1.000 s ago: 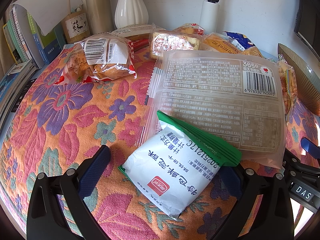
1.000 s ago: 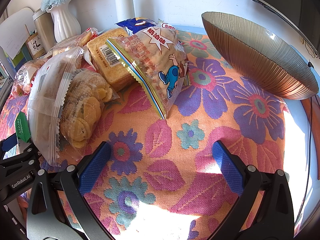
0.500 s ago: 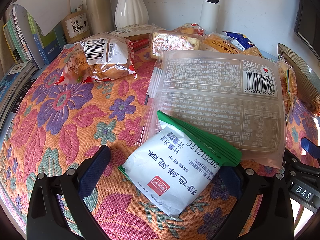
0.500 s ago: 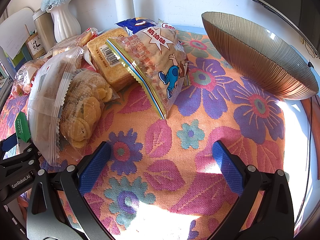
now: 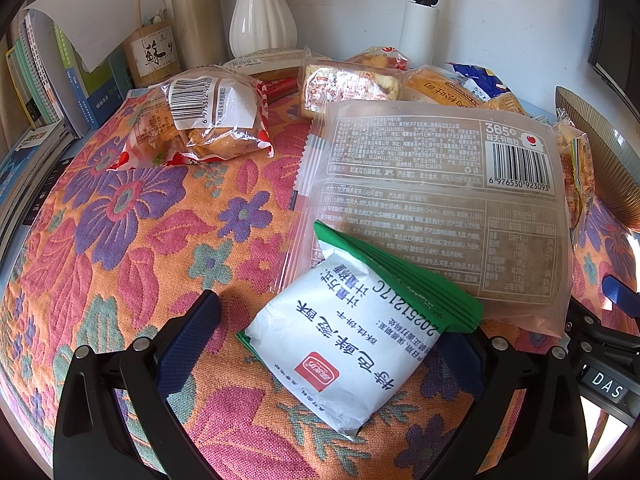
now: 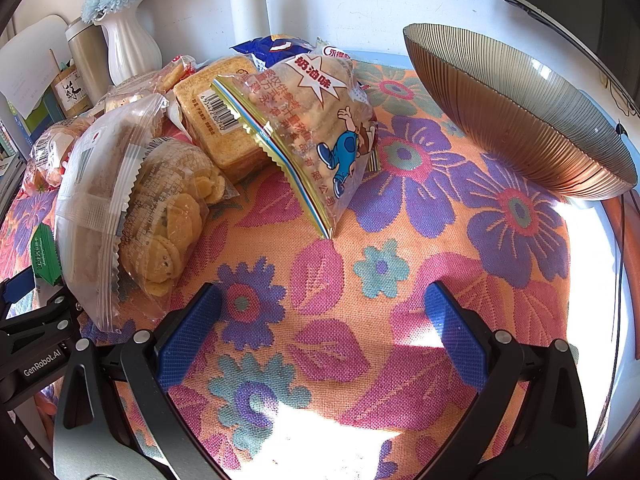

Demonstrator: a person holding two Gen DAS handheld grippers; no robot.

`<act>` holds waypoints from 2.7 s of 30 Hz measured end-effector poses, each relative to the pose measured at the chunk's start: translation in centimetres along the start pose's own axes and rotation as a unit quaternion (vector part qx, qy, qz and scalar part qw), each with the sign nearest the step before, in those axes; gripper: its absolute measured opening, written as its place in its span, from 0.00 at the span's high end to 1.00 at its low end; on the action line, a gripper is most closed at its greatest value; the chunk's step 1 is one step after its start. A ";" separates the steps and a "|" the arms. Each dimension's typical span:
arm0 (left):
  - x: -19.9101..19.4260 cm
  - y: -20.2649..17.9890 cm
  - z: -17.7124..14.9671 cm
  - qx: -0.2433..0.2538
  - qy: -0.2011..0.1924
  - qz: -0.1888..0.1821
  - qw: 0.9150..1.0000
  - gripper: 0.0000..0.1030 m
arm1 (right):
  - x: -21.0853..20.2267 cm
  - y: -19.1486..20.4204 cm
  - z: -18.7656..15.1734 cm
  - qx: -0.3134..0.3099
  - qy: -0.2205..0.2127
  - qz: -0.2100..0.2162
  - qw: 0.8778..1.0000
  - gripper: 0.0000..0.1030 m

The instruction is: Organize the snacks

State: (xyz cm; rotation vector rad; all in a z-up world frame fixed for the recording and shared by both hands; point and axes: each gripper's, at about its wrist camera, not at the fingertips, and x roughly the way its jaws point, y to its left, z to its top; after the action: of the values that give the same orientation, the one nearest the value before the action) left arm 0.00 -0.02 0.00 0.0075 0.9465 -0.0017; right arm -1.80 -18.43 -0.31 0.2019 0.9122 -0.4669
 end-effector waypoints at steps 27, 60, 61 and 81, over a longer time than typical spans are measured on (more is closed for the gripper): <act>-0.7 -0.1 0.1 -0.001 0.000 0.001 1.000 0.05 | 0.0 0.0 0.0 0.000 0.000 0.000 1.000 0.03; -2.1 2.9 -1.8 -0.012 0.005 -0.059 0.998 0.05 | -1.6 -1.9 -0.5 0.004 -0.011 0.064 0.998 0.03; -2.2 3.1 -1.9 -0.012 0.007 -0.063 0.998 0.05 | -2.0 -2.6 -0.8 0.020 -0.017 0.081 0.996 0.03; -0.4 1.7 0.4 0.087 0.012 -0.117 0.989 0.05 | 1.3 -7.6 6.5 0.207 -0.047 0.276 0.937 0.03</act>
State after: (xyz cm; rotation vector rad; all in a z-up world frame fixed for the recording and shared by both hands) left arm 0.07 1.72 0.54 0.0572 0.9638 -0.3025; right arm -0.07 -27.82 2.80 0.7930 0.6152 -0.1348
